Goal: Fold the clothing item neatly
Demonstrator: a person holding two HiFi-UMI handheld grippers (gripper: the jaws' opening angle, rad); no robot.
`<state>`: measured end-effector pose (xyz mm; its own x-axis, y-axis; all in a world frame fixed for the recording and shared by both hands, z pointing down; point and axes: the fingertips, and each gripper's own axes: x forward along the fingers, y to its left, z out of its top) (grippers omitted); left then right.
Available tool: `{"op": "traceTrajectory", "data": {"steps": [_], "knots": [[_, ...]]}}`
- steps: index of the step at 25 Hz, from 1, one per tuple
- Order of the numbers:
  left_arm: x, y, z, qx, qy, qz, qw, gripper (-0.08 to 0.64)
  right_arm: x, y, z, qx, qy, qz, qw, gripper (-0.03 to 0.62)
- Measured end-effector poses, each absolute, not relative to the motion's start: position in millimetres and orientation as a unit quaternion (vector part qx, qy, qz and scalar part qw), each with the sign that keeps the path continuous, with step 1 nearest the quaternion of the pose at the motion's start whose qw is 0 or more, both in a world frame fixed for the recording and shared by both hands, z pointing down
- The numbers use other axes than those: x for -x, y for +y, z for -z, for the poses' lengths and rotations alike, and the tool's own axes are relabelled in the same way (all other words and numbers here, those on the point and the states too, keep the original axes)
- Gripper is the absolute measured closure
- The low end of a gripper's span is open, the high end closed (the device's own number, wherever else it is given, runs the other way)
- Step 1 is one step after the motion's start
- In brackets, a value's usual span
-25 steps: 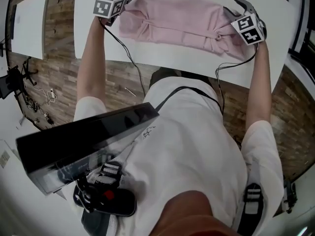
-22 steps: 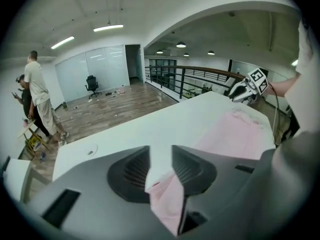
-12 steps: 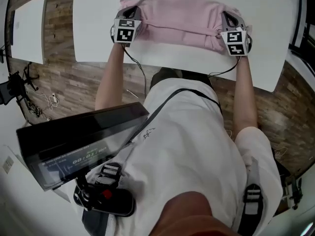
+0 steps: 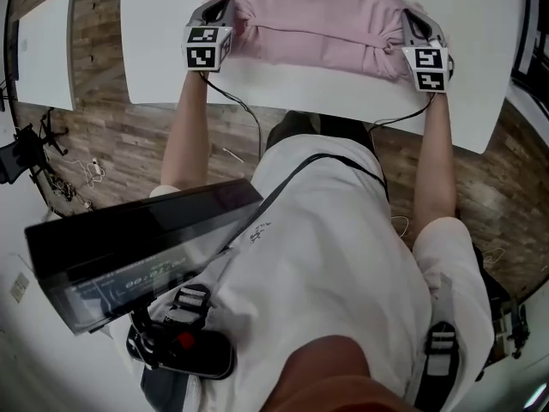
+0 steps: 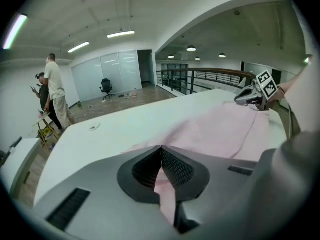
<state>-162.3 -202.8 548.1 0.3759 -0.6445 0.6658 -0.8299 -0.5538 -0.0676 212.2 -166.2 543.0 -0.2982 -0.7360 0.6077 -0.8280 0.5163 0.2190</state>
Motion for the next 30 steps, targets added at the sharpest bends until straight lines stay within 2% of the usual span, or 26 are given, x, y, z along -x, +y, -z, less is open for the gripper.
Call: {"op": "traceTrajectory", "data": {"steps": [5, 9, 11, 13, 15, 21, 24, 30], "knots": [[150, -123, -514, -0.835, -0.438, -0.302, 0.137, 0.557, -191, -90, -498, -0.463, -0.837, -0.084, 0.278, 0.591], [128, -90, -550, -0.843, -0.412, -0.318, 0.137, 0.557, -141, -49, -521, -0.43, -0.851, -0.108, 0.282, 0.591], [131, -93, -571, -0.833, -0.423, -0.333, 0.126, 0.557, -127, -45, -541, -0.427, -0.842, -0.096, 0.314, 0.591], [140, -98, -592, -0.821, -0.43, -0.358, 0.114, 0.557, -137, -48, -562, -0.441, -0.817, -0.079, 0.362, 0.591], [145, -99, -600, -0.822, -0.42, -0.367, 0.111, 0.558, -158, -51, -577, -0.467, -0.793, -0.09, 0.38, 0.591], [154, -105, -594, -0.824, -0.427, -0.332, 0.168, 0.558, -178, -59, -587, -0.515, -0.774, -0.165, 0.33, 0.591], [165, -103, -578, -0.811, -0.463, -0.322, 0.152, 0.558, -168, -54, -572, -0.501, -0.786, -0.137, 0.335, 0.591], [195, -108, -589, -0.779, -0.505, -0.311, 0.204, 0.557, -162, -53, -566, -0.514, -0.782, -0.114, 0.334, 0.589]]}}
